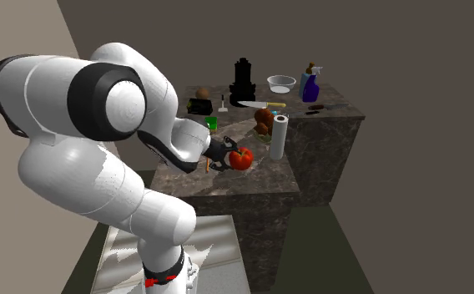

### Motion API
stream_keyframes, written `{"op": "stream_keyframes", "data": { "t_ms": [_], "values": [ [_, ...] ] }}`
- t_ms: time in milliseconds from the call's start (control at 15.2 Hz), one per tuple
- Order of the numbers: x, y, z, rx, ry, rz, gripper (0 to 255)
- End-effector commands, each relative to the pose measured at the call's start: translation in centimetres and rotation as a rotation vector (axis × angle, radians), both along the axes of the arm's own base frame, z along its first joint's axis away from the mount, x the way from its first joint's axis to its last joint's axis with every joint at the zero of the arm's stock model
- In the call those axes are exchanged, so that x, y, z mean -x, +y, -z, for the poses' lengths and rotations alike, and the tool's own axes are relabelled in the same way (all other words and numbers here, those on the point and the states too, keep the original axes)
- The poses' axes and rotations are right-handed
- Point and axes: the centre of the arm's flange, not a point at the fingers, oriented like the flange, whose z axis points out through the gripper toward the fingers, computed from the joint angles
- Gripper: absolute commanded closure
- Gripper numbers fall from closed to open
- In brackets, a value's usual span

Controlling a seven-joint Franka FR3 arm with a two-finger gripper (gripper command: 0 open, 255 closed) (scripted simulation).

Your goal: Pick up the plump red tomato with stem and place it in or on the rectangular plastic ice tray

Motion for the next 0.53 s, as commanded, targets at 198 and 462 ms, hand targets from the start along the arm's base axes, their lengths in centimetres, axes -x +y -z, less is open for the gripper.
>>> {"op": "stream_keyframes", "data": {
  "t_ms": [198,462],
  "values": [
    [0.0,-0.1,-2.6,-0.001,0.0,0.0,255],
    [0.0,-0.1,-4.7,-0.001,0.0,0.0,255]
  ]
}}
